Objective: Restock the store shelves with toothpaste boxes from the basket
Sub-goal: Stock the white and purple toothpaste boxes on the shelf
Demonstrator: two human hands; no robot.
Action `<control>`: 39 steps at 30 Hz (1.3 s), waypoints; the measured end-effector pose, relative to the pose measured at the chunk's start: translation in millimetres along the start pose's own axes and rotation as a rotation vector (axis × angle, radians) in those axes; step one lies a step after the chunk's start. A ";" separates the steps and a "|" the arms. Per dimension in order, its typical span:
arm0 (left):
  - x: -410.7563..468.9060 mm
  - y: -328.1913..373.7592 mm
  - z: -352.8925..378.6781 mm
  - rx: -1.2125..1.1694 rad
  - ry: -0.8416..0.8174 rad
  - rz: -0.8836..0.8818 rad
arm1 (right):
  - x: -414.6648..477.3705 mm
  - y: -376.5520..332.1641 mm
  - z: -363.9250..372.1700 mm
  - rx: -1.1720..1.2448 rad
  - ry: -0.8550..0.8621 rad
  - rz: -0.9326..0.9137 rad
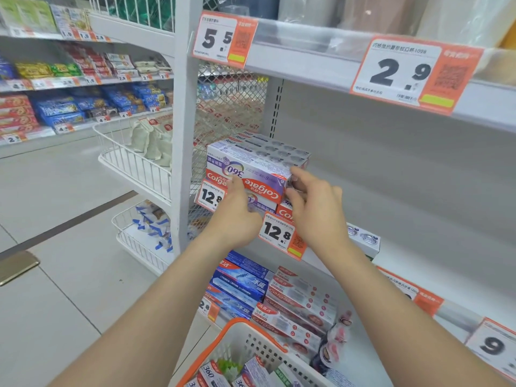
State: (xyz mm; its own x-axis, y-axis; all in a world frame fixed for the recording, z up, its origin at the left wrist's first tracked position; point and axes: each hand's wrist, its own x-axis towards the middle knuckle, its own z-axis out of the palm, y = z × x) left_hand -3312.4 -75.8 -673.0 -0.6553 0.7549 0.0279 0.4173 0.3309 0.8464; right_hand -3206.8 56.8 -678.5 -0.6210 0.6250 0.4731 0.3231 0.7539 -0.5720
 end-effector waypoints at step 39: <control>-19.1 -8.1 -23.7 0.314 0.673 0.487 | -13.6 -66.5 -27.2 0.143 0.153 -0.418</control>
State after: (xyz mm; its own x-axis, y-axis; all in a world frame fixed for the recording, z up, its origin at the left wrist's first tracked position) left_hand -3318.2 -106.3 -667.8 -0.5502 0.3923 0.7371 0.8349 0.2746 0.4771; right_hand -3200.5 3.6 -628.7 -0.5613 0.3045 0.7696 -0.0405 0.9186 -0.3930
